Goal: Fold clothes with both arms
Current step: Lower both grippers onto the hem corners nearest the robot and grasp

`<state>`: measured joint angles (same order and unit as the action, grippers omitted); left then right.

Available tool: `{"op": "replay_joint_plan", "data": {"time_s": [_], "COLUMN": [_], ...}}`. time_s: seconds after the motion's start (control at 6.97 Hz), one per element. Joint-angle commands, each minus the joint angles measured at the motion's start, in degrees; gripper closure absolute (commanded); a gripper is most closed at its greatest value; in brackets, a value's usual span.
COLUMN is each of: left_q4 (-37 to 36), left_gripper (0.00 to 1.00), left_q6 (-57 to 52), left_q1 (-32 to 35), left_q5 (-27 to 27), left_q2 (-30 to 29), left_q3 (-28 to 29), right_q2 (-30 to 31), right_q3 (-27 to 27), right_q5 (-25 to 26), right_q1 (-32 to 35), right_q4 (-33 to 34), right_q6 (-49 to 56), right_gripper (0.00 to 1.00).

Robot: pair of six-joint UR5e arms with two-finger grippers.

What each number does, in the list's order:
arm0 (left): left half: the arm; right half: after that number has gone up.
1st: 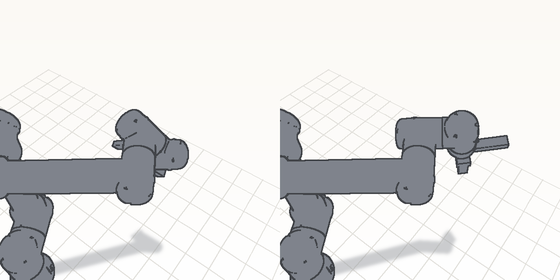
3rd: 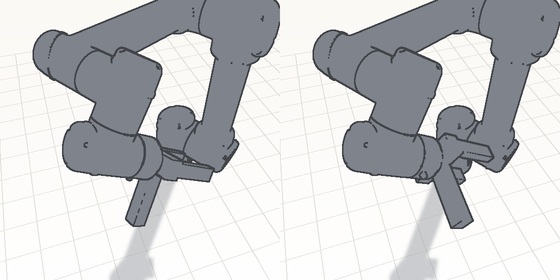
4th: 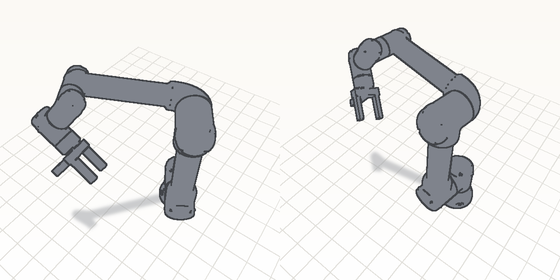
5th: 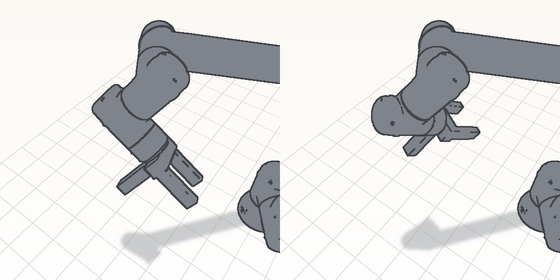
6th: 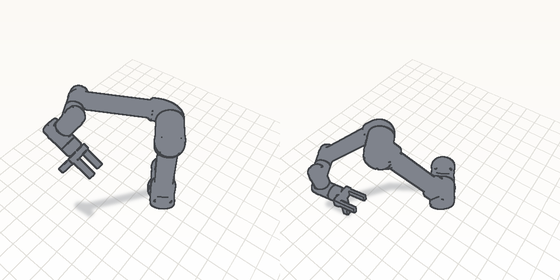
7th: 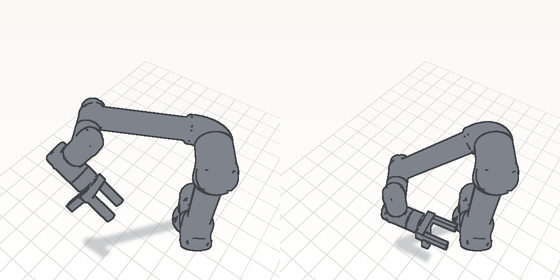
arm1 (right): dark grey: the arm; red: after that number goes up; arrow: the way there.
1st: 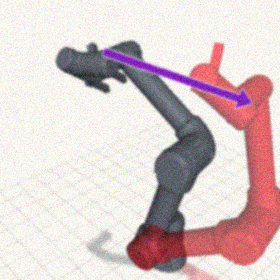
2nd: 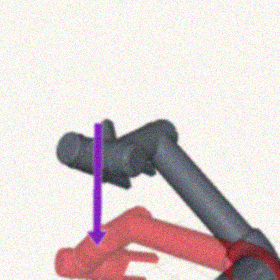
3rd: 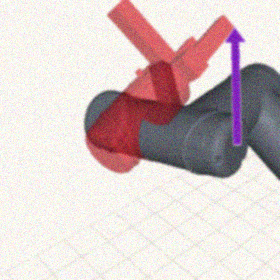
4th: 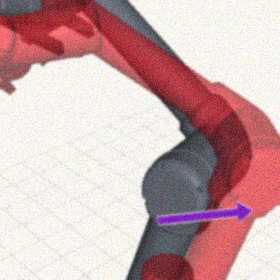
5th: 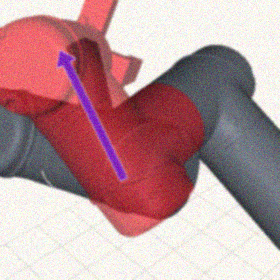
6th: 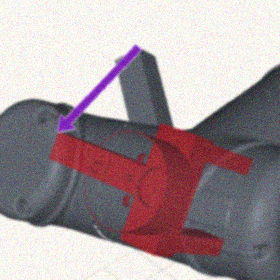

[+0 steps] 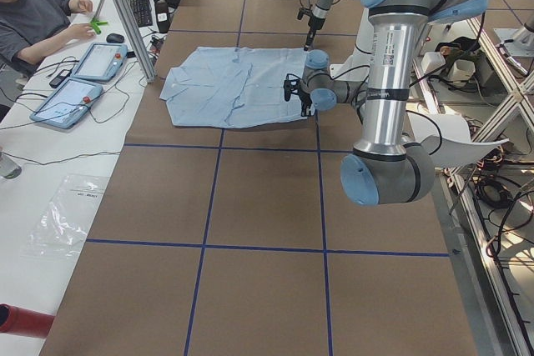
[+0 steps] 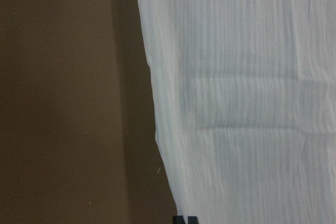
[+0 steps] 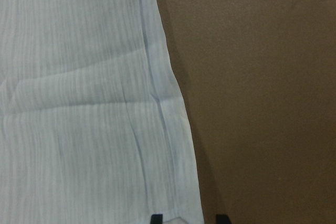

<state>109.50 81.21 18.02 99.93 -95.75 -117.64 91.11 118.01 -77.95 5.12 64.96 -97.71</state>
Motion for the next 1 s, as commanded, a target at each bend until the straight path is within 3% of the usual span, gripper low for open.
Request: {"op": "replay_joint_plan", "data": {"time_s": [0.0, 0.29, 0.57, 0.86], "left_q4": [-0.1, 0.0, -0.1, -0.2], "left_gripper": [1.0, 1.0, 1.0, 1.0], "left_q6": [0.0, 0.0, 0.0, -0.1], "left_q1": [0.0, 0.0, 0.0, 0.0], "left_q5": [0.0, 0.0, 0.2, 0.5], "left_q2": [0.0, -0.1, 0.1, 0.0], "left_q3": [0.0, 0.0, -0.6, -1.6], "right_q2": [-0.1, -0.1, 0.0, -0.1], "right_q3": [-0.1, -0.1, -0.1, 1.2], "right_q5": [0.9, 1.3, 1.4, 1.1], "right_q1": [0.0, -0.1, 0.0, 0.2], "right_q4": [0.3, 0.5, 0.7, 4.4], "right_q6": [0.2, 0.3, 0.5, 0.7], "right_gripper": [0.63, 0.77, 1.0, 1.0]}}
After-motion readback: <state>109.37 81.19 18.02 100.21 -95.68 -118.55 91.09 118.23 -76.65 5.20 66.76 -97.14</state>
